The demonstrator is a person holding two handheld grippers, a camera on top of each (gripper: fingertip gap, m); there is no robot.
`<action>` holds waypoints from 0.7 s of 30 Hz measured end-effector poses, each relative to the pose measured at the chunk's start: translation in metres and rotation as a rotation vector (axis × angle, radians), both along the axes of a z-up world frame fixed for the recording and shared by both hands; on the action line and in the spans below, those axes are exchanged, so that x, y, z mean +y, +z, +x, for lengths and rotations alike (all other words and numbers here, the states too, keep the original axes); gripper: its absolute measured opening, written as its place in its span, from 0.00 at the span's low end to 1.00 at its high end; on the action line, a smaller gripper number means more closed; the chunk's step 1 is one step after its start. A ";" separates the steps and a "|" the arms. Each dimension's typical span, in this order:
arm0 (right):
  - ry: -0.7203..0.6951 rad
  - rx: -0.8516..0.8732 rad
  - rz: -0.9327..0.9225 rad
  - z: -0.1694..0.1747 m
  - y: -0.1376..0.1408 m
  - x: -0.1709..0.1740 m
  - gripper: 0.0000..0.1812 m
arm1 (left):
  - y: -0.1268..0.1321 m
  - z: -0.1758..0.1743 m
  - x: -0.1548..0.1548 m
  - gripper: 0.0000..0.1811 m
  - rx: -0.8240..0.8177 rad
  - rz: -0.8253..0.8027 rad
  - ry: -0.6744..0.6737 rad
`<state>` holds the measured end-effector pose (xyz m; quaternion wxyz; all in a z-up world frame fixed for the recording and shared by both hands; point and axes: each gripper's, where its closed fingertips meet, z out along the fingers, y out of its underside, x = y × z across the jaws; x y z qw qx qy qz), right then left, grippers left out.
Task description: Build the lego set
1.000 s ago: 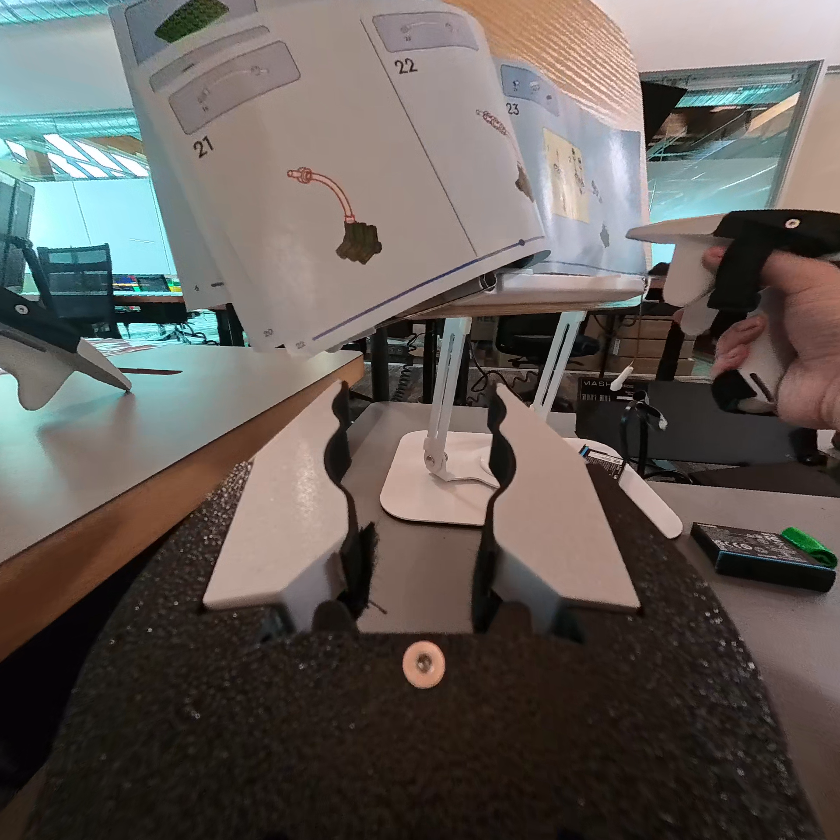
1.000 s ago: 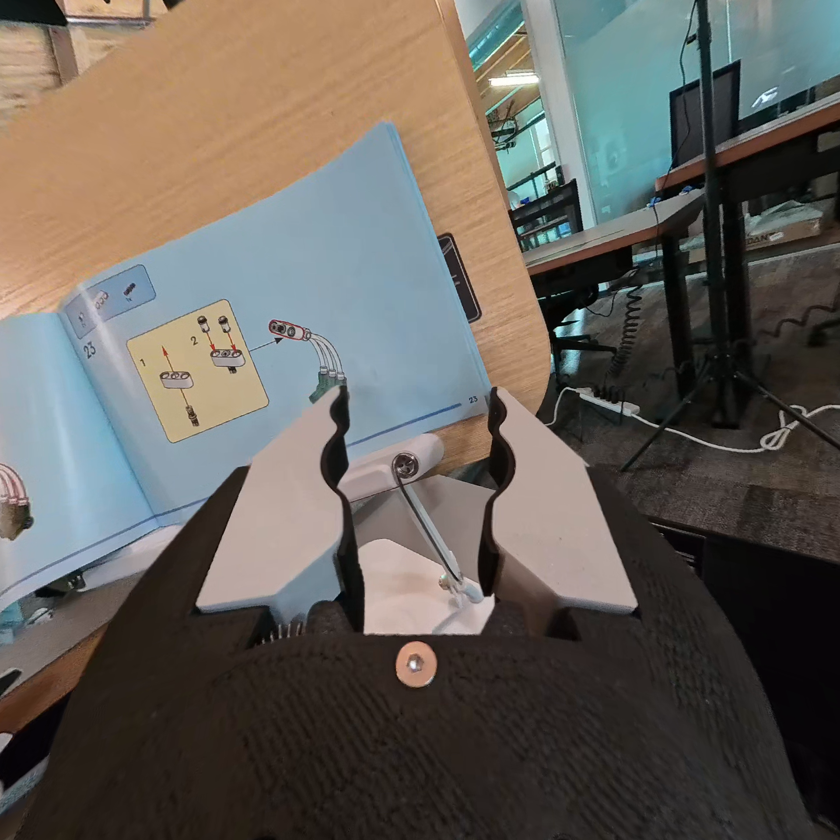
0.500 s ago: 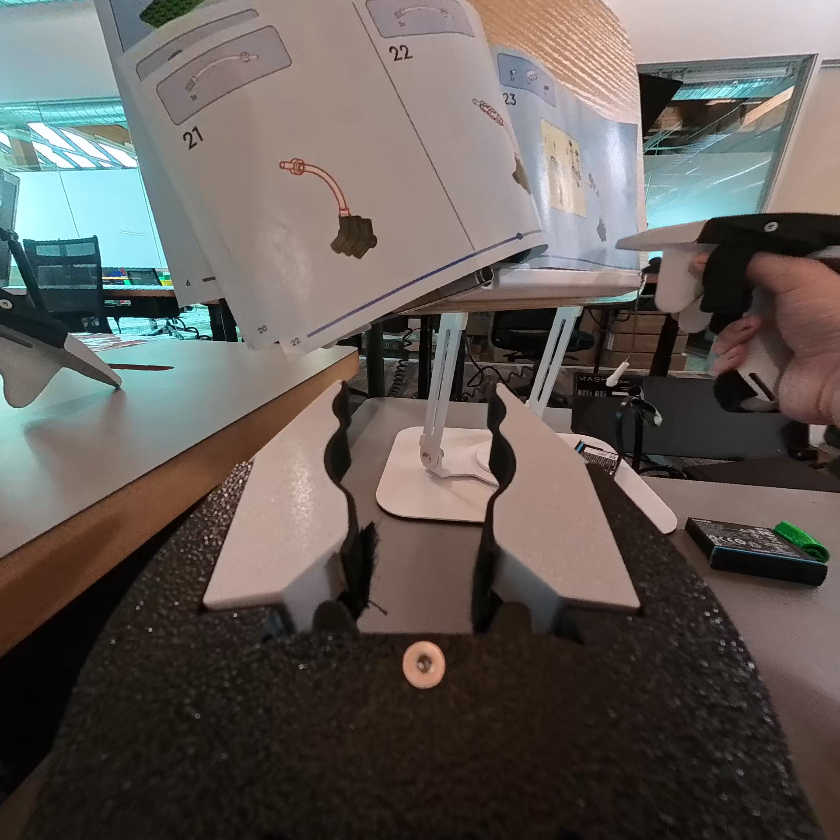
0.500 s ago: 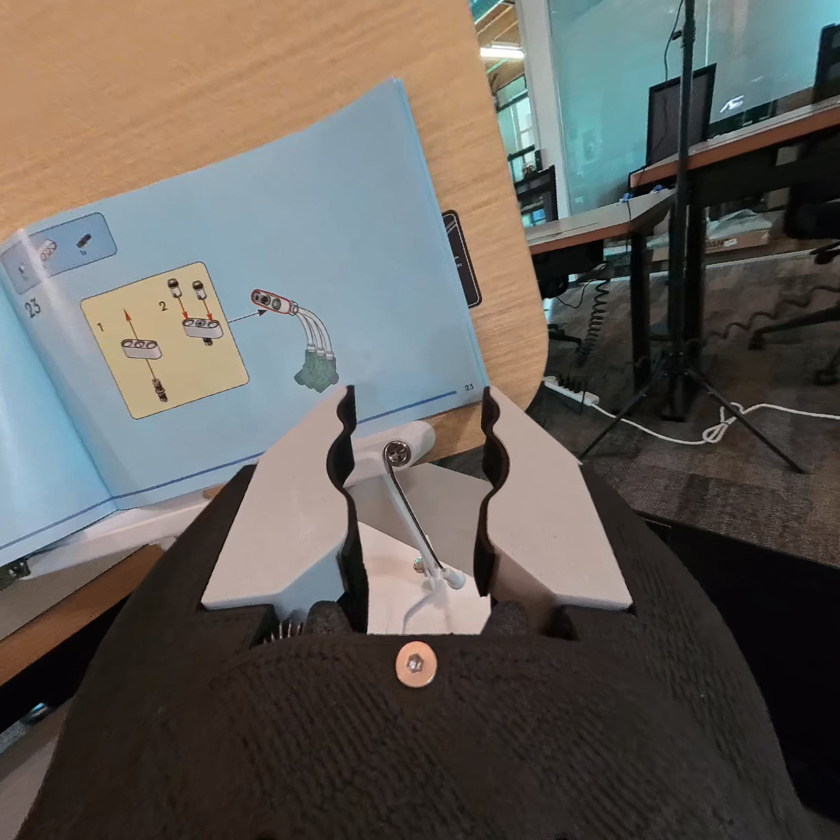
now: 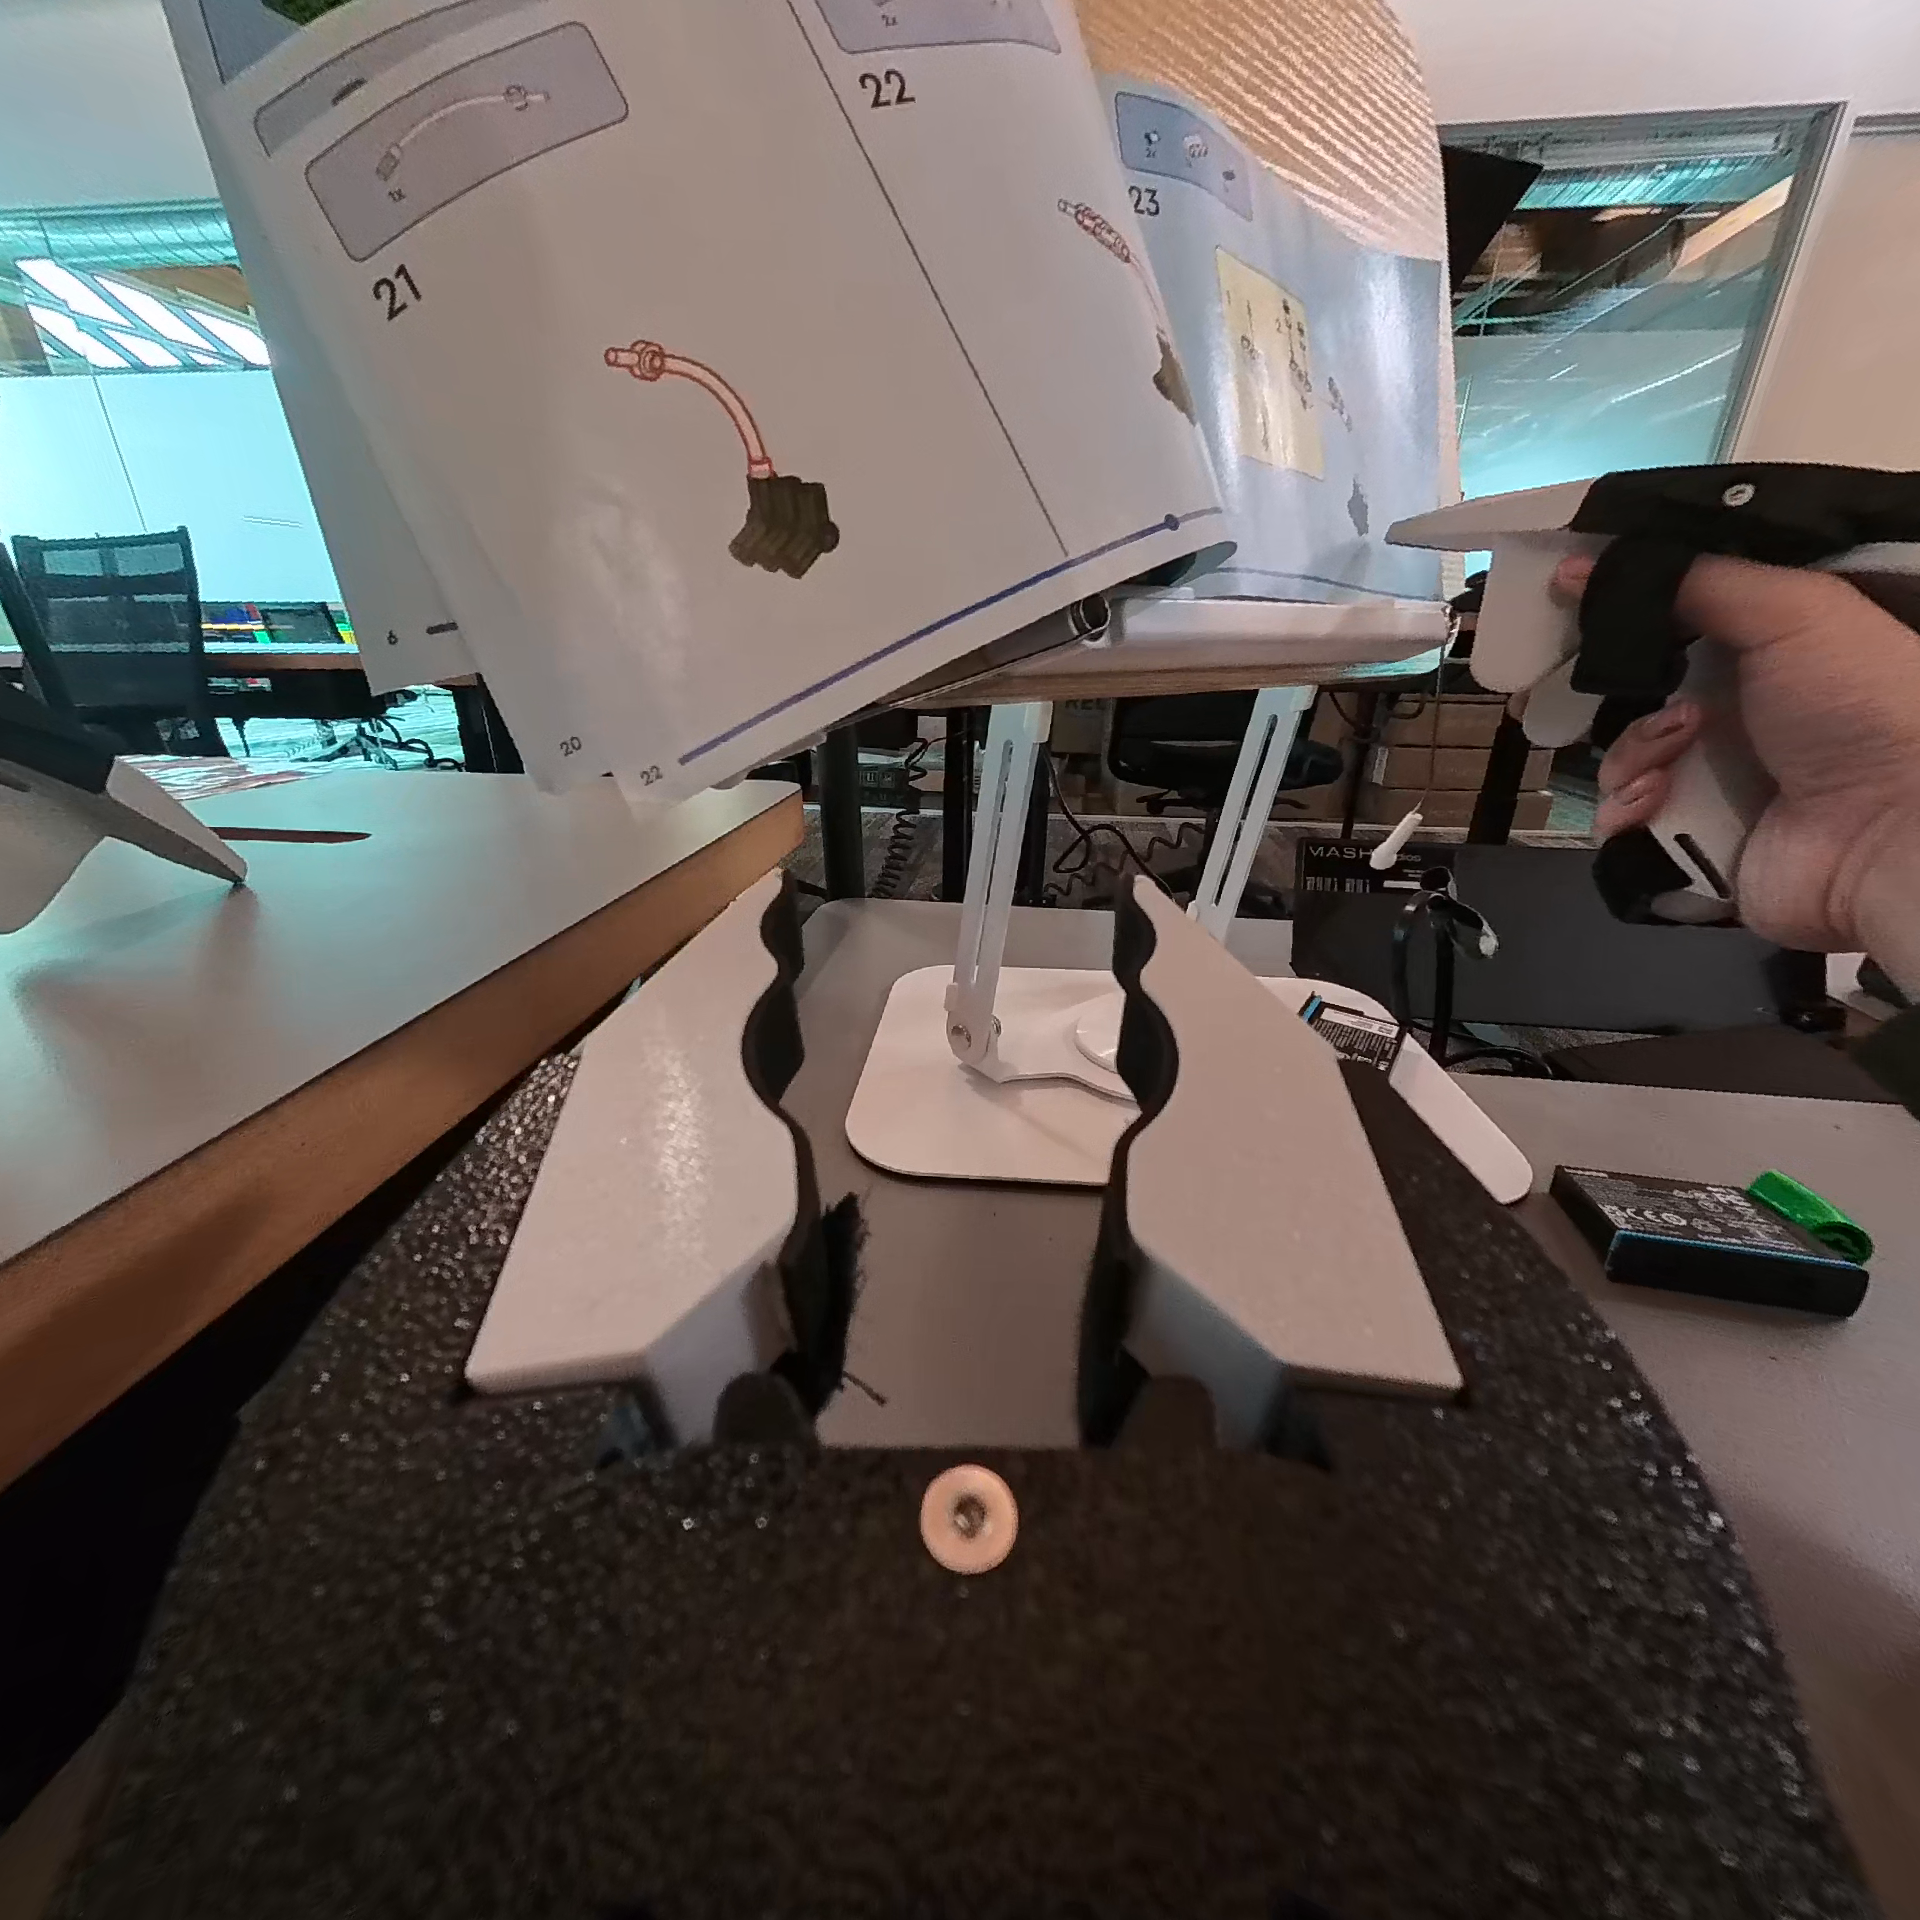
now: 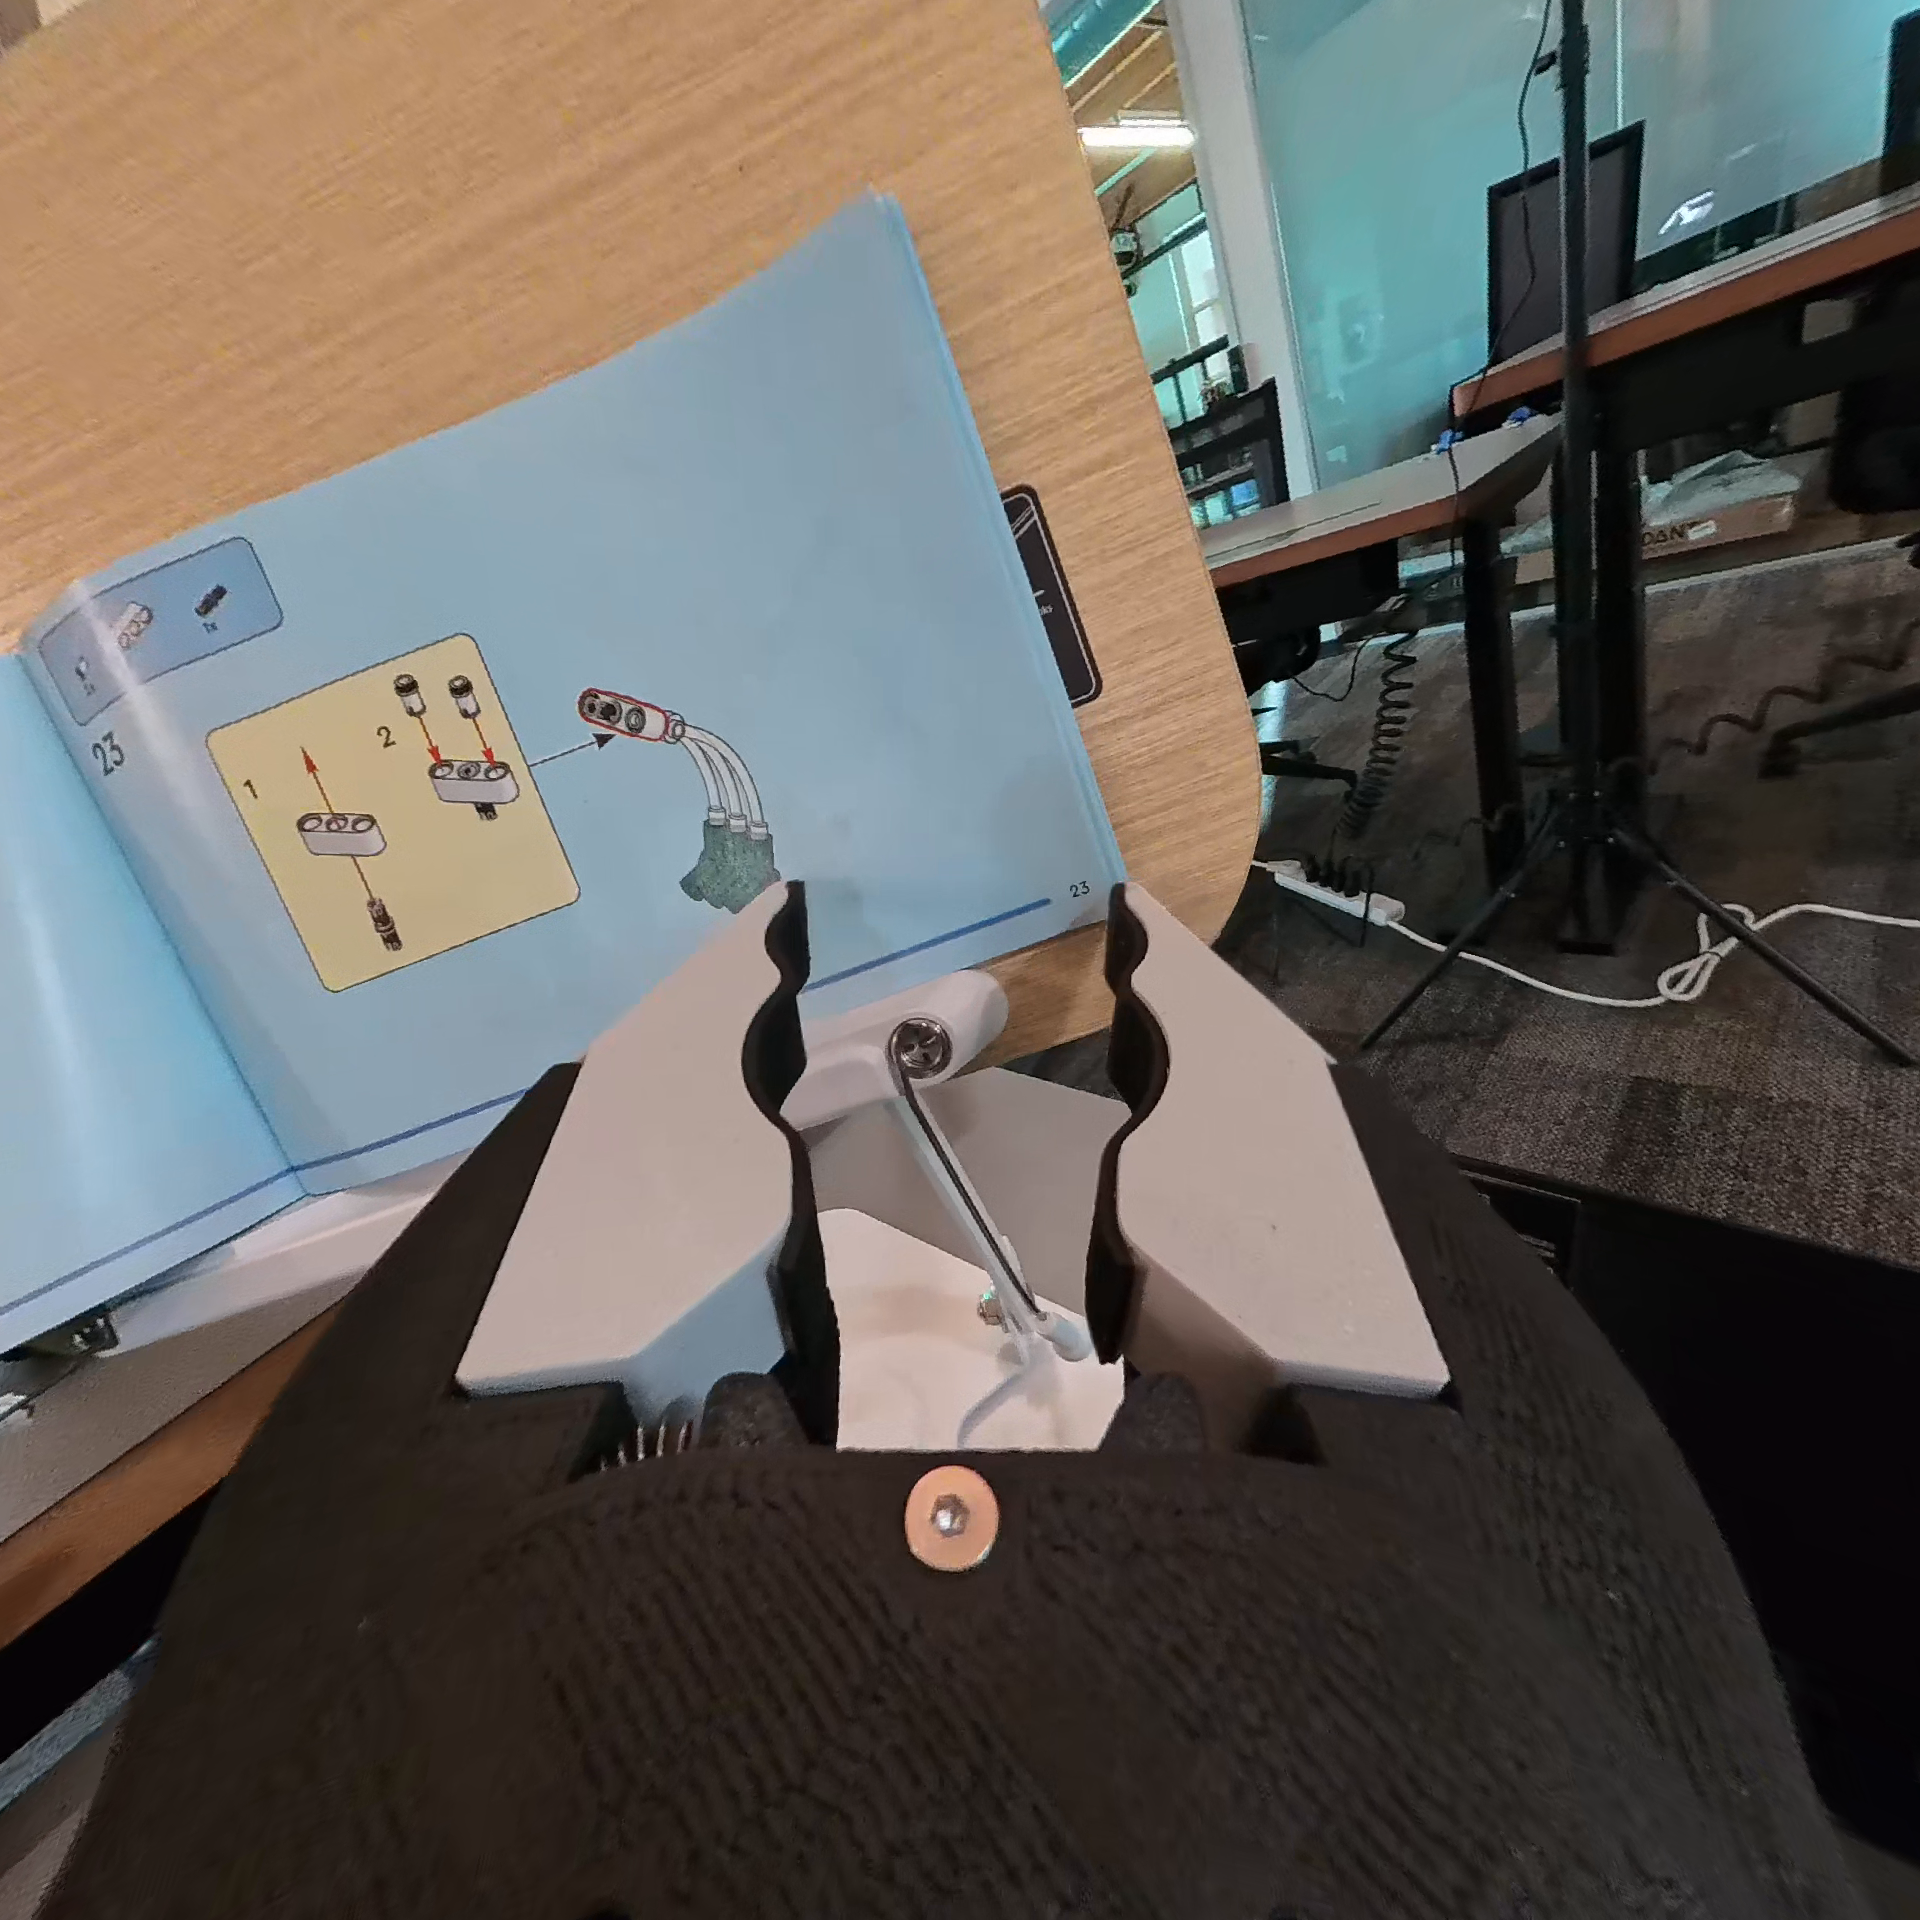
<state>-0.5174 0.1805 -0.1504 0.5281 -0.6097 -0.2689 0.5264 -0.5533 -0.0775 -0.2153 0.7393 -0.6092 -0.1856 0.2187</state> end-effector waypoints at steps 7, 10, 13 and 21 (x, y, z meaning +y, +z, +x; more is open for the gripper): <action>-0.004 -0.016 0.011 0.003 -0.001 0.000 0.25 | 0.000 0.000 0.000 0.32 -0.004 0.001 -0.003; -0.027 -0.025 0.020 0.005 -0.001 0.003 0.18 | 0.000 0.000 0.000 0.32 -0.003 -0.001 -0.005; -0.049 -0.042 0.034 0.006 -0.002 0.005 0.12 | 0.000 0.001 0.001 0.31 -0.001 -0.003 -0.007; -0.108 -0.111 0.074 0.009 -0.006 0.009 0.00 | 0.000 0.001 0.001 0.31 -0.001 -0.002 -0.009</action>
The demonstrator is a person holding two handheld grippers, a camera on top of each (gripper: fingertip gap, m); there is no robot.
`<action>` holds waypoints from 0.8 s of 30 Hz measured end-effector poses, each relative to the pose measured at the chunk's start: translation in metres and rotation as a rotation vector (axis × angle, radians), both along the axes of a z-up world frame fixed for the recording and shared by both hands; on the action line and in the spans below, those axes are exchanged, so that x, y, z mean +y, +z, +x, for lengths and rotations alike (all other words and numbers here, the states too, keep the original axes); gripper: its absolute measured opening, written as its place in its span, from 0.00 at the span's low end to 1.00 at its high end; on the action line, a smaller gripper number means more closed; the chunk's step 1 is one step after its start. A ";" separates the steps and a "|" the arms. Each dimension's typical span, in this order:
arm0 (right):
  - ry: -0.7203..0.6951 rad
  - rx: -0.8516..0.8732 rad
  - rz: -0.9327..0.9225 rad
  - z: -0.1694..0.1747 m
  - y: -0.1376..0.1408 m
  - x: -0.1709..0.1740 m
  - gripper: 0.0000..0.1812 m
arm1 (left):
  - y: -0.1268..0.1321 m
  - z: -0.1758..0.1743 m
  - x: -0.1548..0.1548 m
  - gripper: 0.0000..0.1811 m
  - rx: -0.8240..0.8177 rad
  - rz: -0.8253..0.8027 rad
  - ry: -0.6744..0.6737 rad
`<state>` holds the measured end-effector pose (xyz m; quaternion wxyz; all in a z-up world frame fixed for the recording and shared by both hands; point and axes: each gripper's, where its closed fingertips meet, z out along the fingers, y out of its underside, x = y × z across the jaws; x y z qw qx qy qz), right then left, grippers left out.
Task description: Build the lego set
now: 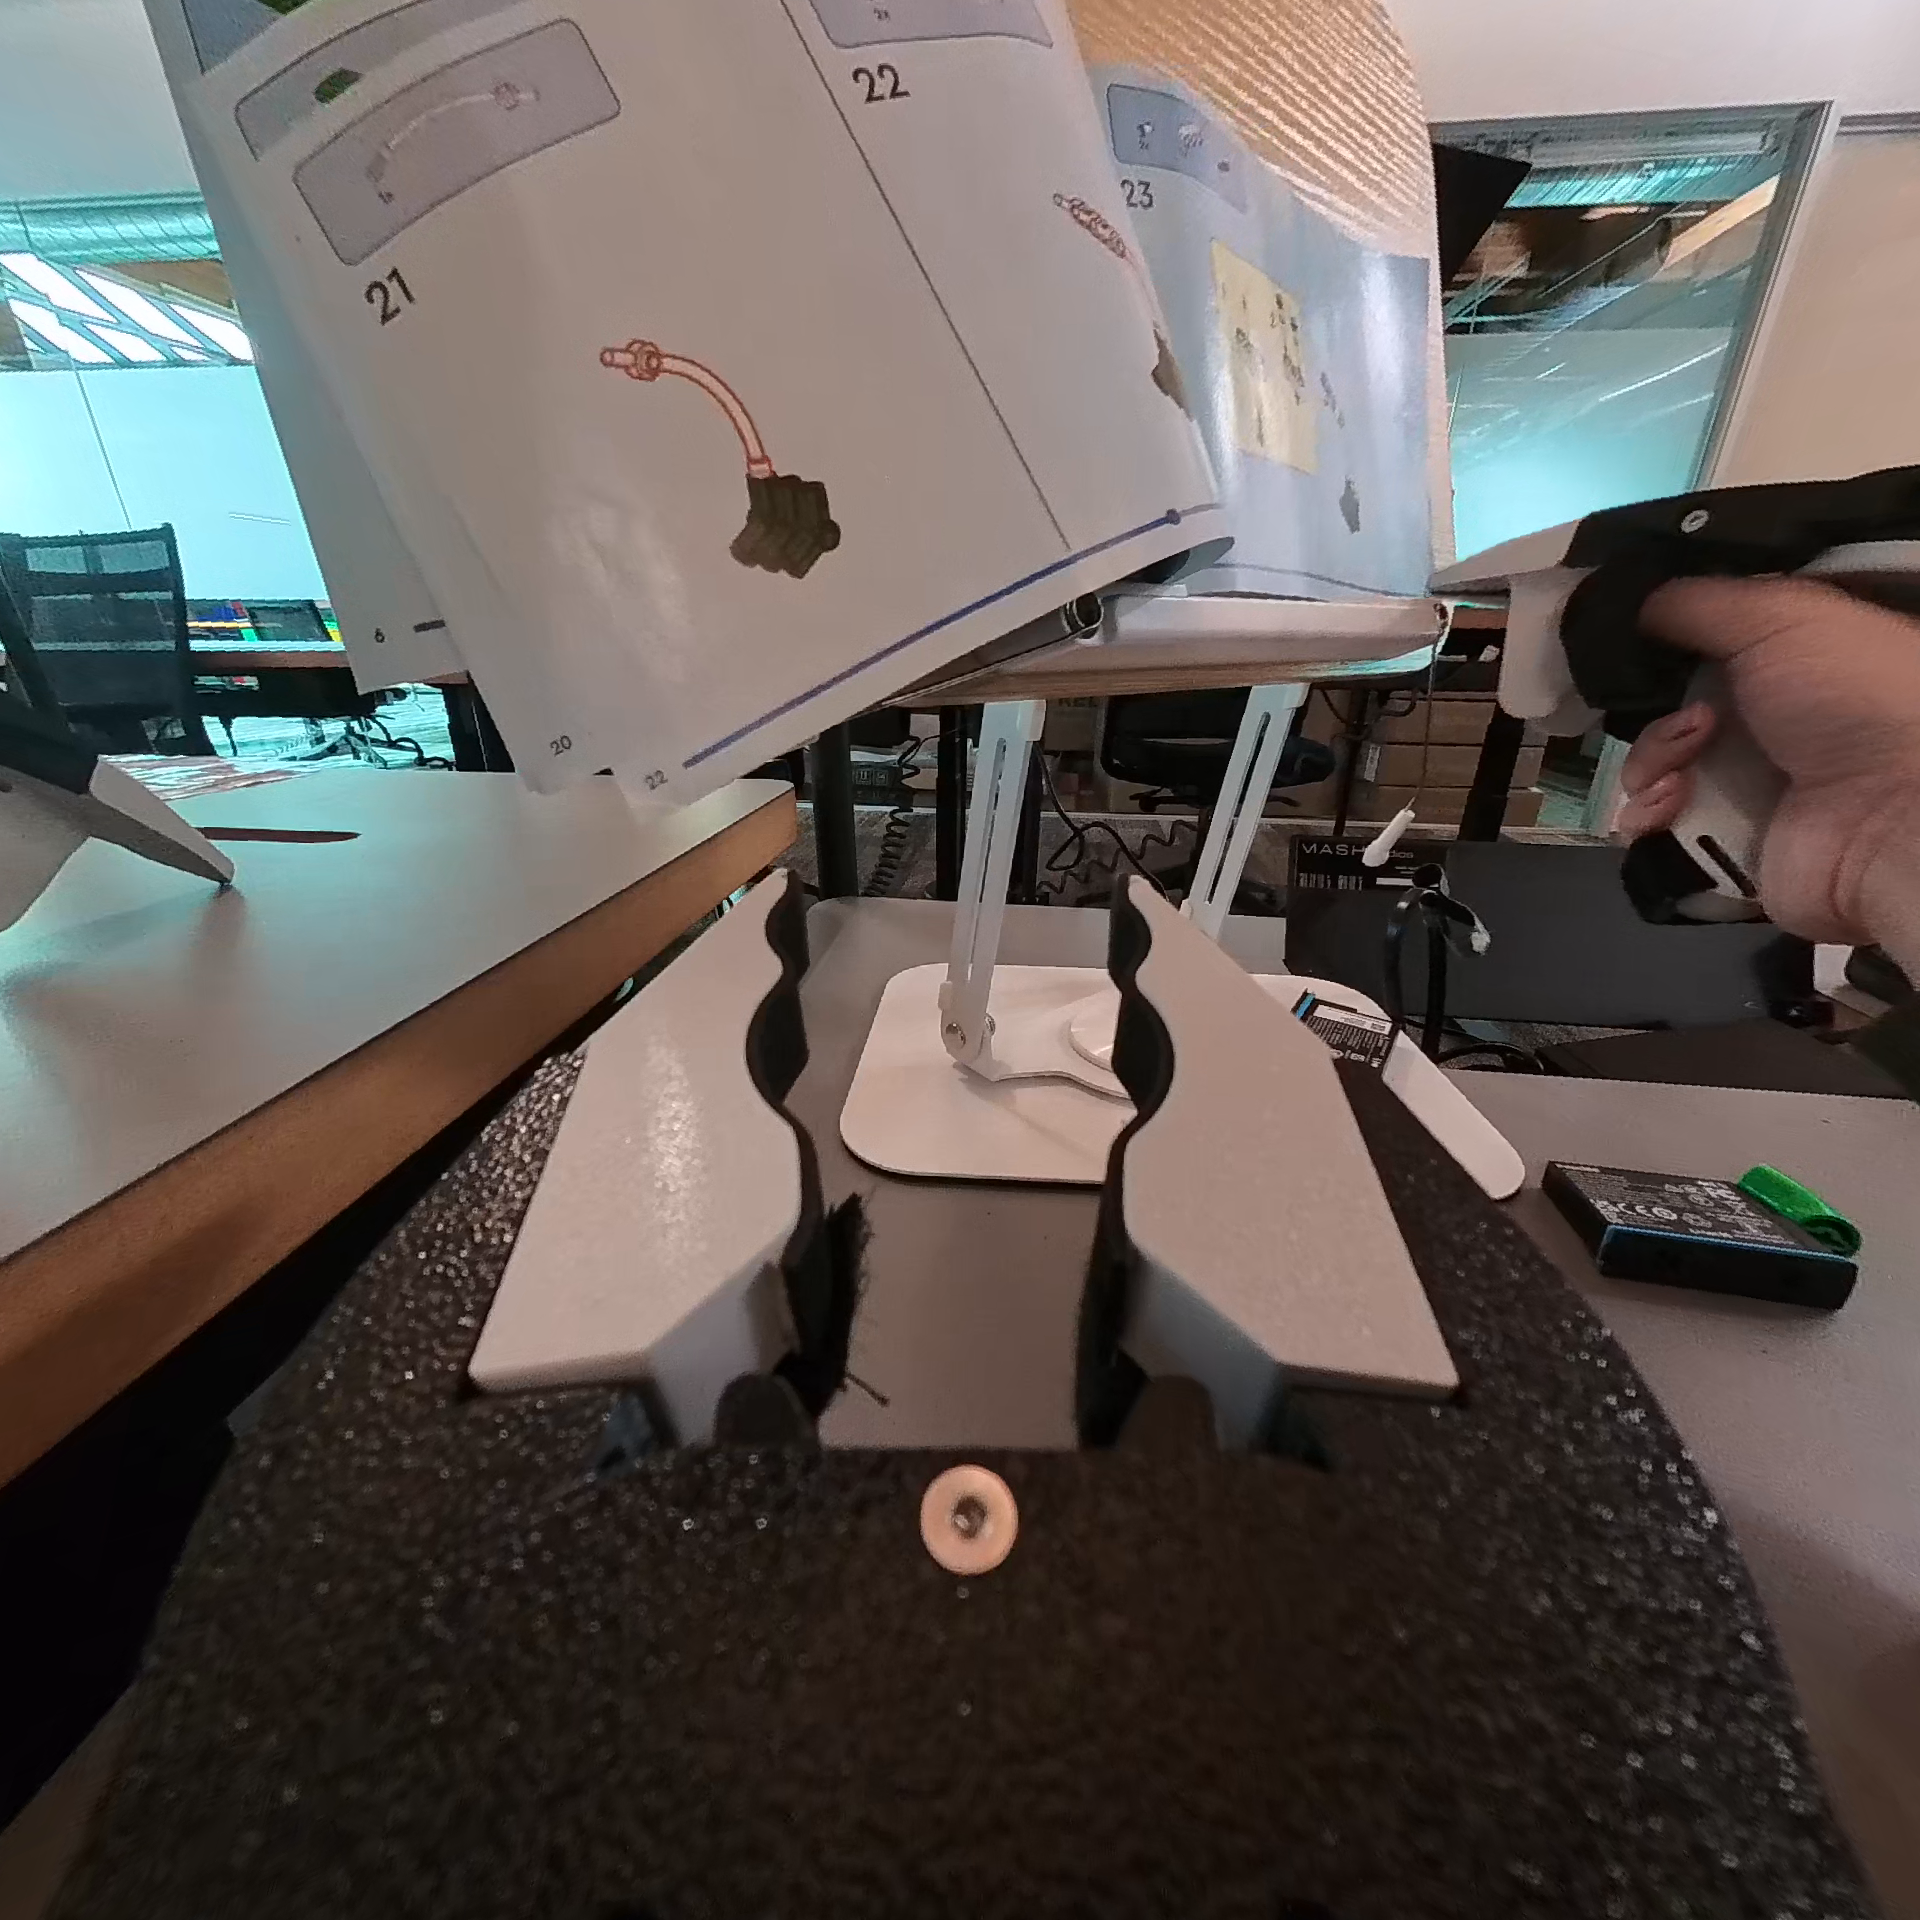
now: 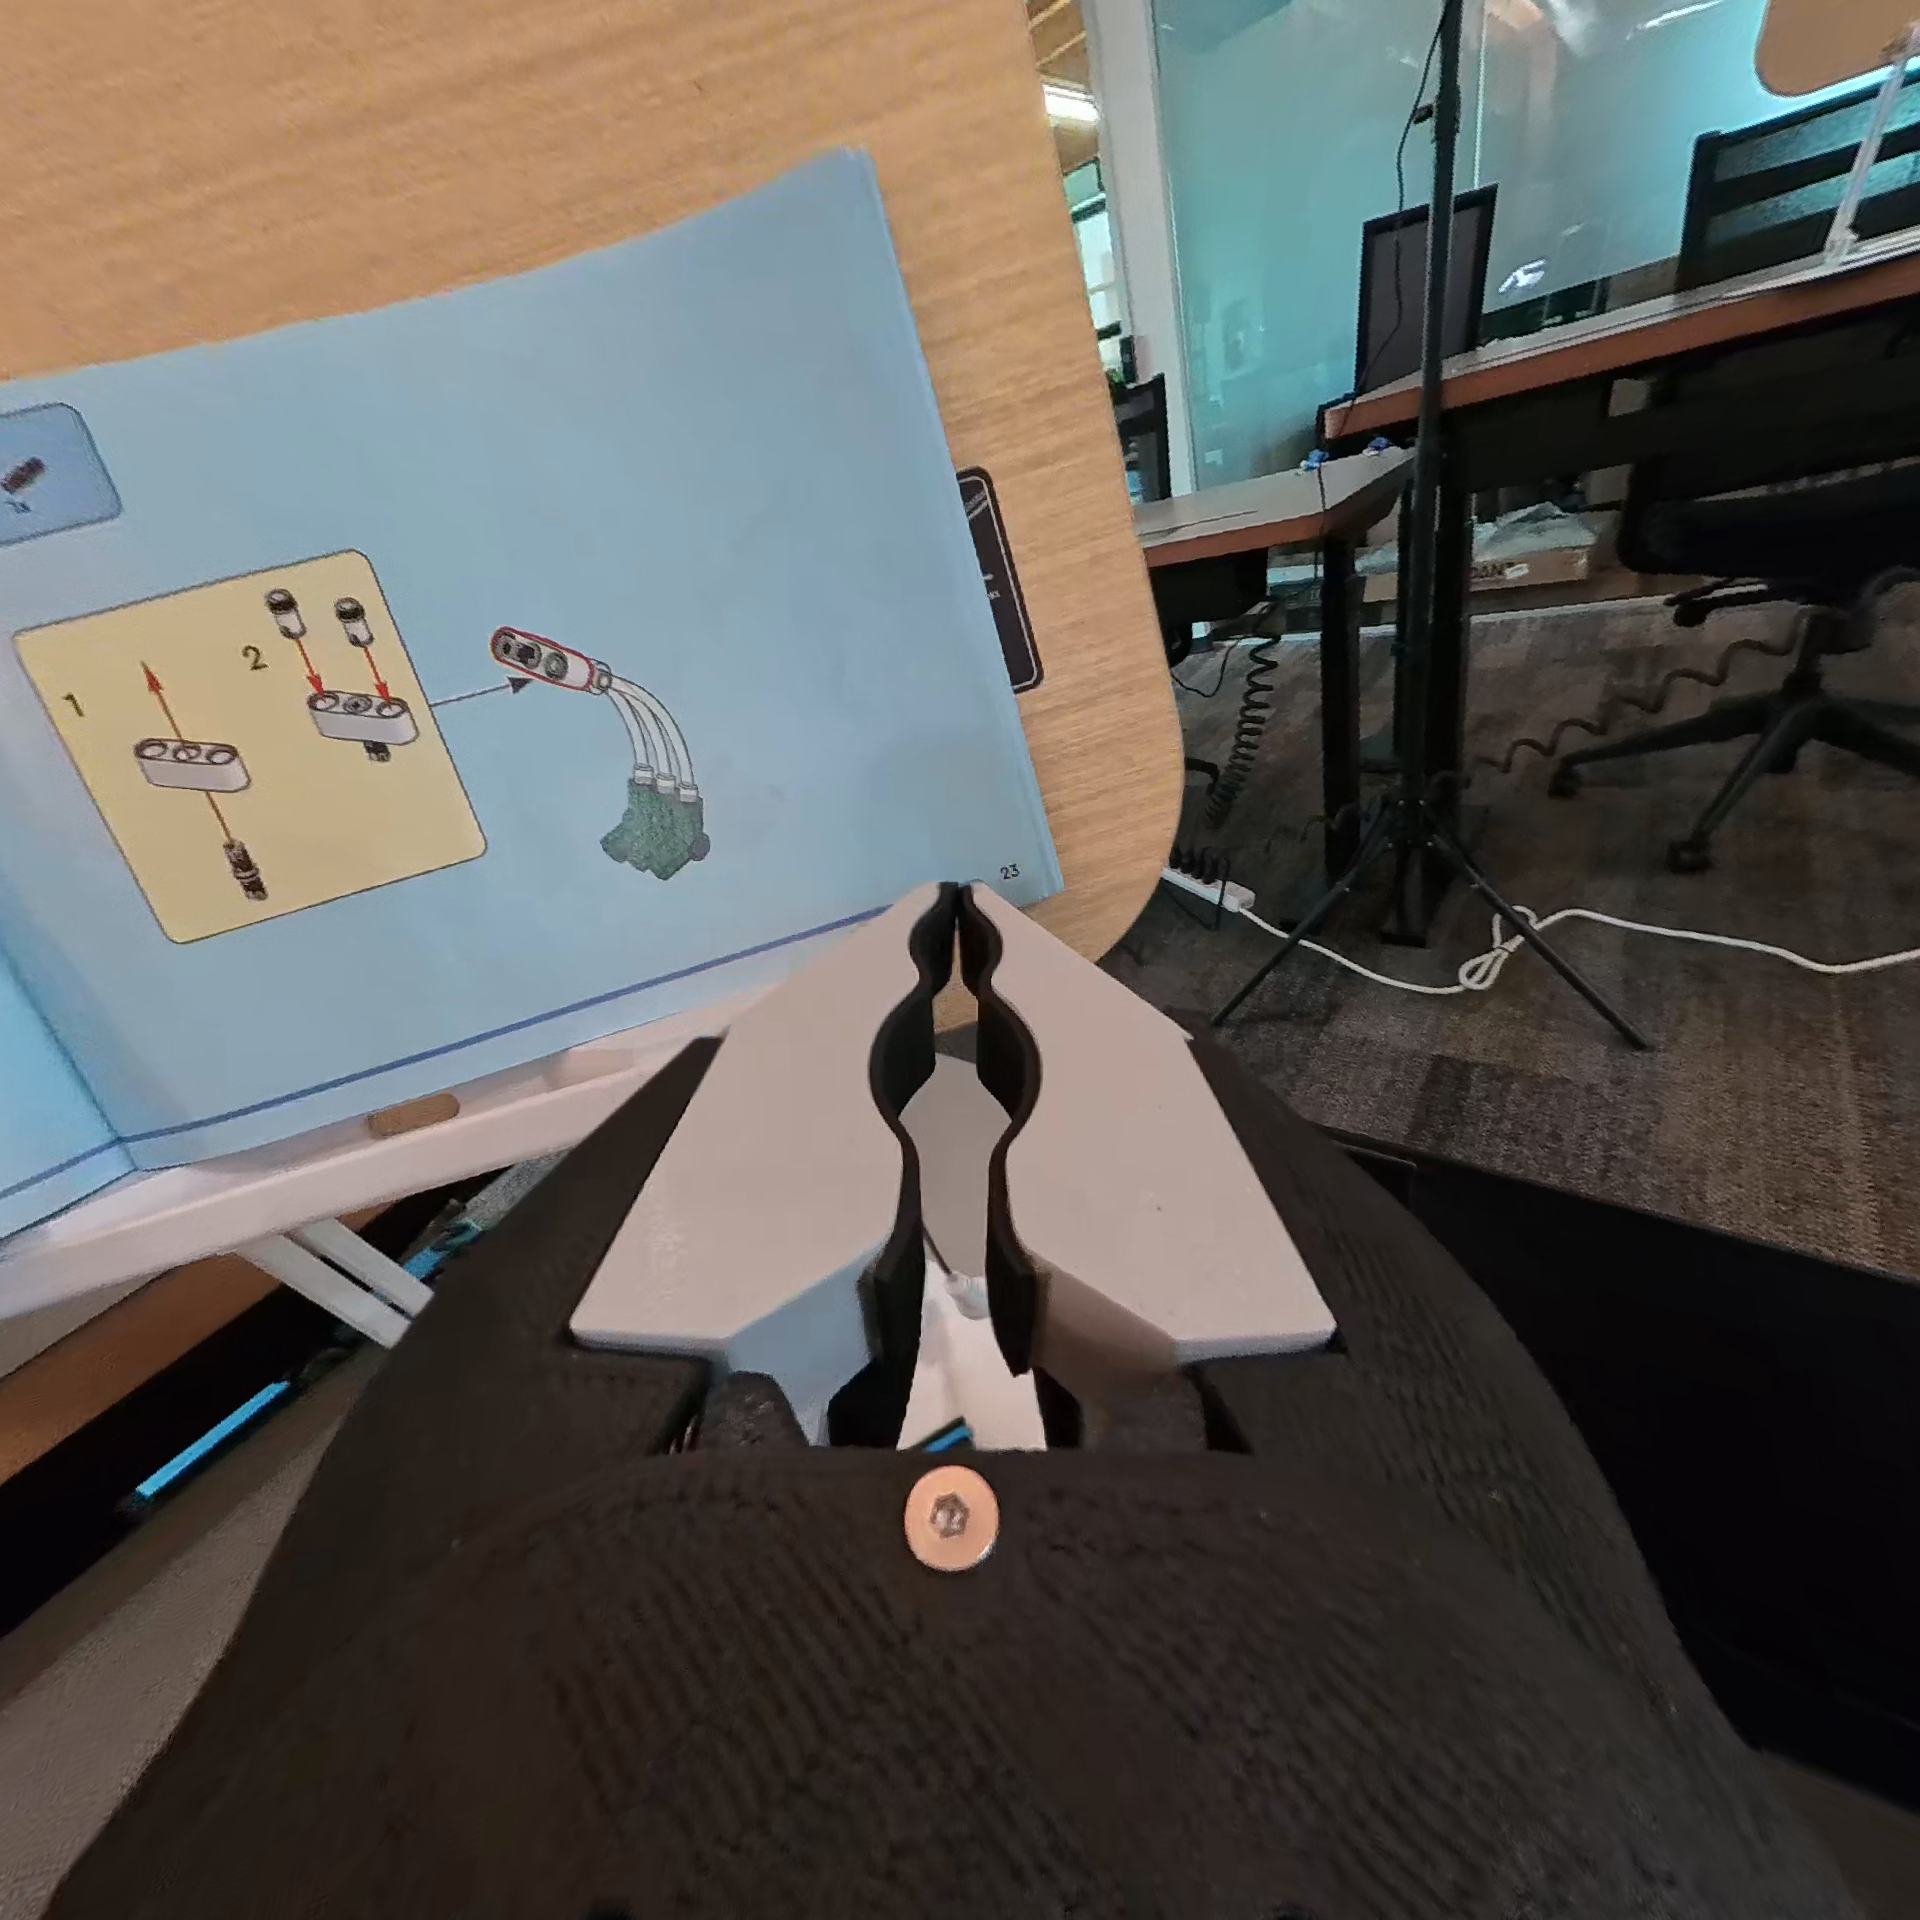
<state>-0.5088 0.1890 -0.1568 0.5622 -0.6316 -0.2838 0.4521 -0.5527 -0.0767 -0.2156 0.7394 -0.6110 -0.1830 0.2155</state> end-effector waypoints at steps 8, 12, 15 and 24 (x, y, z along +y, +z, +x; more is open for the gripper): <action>-0.014 0.018 -0.026 -0.002 -0.005 0.006 0.18 | 0.000 0.000 0.000 0.31 -0.002 0.001 -0.003; 0.000 0.051 -0.016 -0.004 0.000 0.003 0.19 | 0.000 0.000 0.000 0.31 -0.001 0.000 -0.004; 0.005 0.050 -0.011 -0.005 0.001 0.002 0.19 | 0.000 0.000 0.001 0.30 0.000 -0.001 -0.006; 0.009 0.042 -0.018 -0.005 -0.001 0.002 0.17 | 0.000 0.001 0.001 0.30 0.000 -0.002 -0.008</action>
